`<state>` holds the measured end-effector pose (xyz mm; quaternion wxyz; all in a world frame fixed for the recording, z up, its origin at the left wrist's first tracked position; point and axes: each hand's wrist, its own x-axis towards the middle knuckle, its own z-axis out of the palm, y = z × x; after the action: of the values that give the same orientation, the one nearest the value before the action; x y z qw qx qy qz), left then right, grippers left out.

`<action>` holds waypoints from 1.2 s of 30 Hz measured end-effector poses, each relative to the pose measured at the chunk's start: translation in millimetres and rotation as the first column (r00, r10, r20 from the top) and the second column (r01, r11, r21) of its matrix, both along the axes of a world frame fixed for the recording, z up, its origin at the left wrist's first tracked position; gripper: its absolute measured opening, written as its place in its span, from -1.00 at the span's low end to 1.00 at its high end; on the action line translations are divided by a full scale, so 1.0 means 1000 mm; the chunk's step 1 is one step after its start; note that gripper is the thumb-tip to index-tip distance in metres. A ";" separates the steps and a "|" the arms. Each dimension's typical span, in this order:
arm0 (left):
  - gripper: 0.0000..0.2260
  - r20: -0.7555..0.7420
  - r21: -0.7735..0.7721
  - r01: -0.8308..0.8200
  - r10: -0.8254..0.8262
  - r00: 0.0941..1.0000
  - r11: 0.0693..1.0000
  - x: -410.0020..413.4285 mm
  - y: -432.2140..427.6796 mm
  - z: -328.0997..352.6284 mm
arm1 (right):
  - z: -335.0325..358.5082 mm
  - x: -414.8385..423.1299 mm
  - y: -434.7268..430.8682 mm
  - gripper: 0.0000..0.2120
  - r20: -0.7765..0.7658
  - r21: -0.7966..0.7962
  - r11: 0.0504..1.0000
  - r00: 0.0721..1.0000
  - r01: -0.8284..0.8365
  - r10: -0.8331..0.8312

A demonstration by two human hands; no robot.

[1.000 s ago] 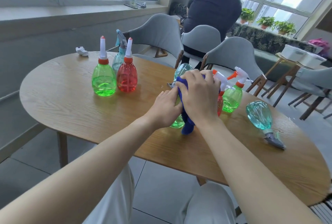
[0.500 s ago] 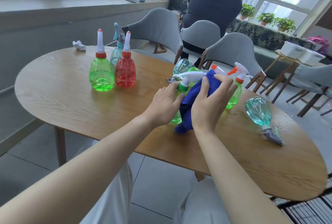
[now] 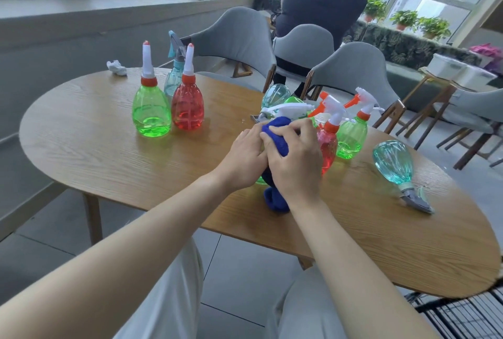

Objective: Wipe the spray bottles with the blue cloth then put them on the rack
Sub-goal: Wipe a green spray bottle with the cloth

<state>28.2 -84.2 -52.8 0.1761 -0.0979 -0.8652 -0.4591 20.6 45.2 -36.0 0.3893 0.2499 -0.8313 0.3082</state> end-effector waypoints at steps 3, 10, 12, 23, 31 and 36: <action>-0.61 0.008 0.005 -0.015 0.015 1.000 1.000 0.004 0.001 0.000 | 0.004 0.001 -0.004 -0.83 0.058 -0.072 0.996 0.997 0.052 -0.048; -0.65 -0.040 -0.121 -0.009 0.004 0.999 0.993 -0.001 -0.002 -0.004 | 0.005 0.010 -0.011 -0.86 -0.039 0.057 0.996 0.997 0.062 -0.060; -0.60 -0.016 -0.080 -0.023 0.021 1.000 0.997 0.000 0.000 -0.002 | 0.002 0.007 0.000 -0.86 -0.028 0.039 0.999 0.999 0.031 -0.030; -0.57 0.043 -0.004 -0.046 0.046 0.998 0.999 0.001 0.002 0.000 | 0.006 0.008 -0.008 -0.72 0.328 -0.495 0.868 0.932 0.034 0.150; -0.58 0.042 0.026 -0.021 0.020 0.999 0.999 0.000 0.002 0.000 | 0.001 -0.012 -0.012 -0.58 0.562 -0.457 0.889 0.762 -0.039 0.322; -0.67 0.064 0.046 -0.008 0.005 0.998 0.999 0.003 0.004 0.003 | -0.010 0.001 -0.004 -0.63 0.446 -0.450 0.893 0.868 0.006 0.219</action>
<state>31.7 -79.9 -50.1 0.1521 -0.0765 -0.8599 -0.4813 21.3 41.0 -45.7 0.1960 0.1174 -0.7956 0.5610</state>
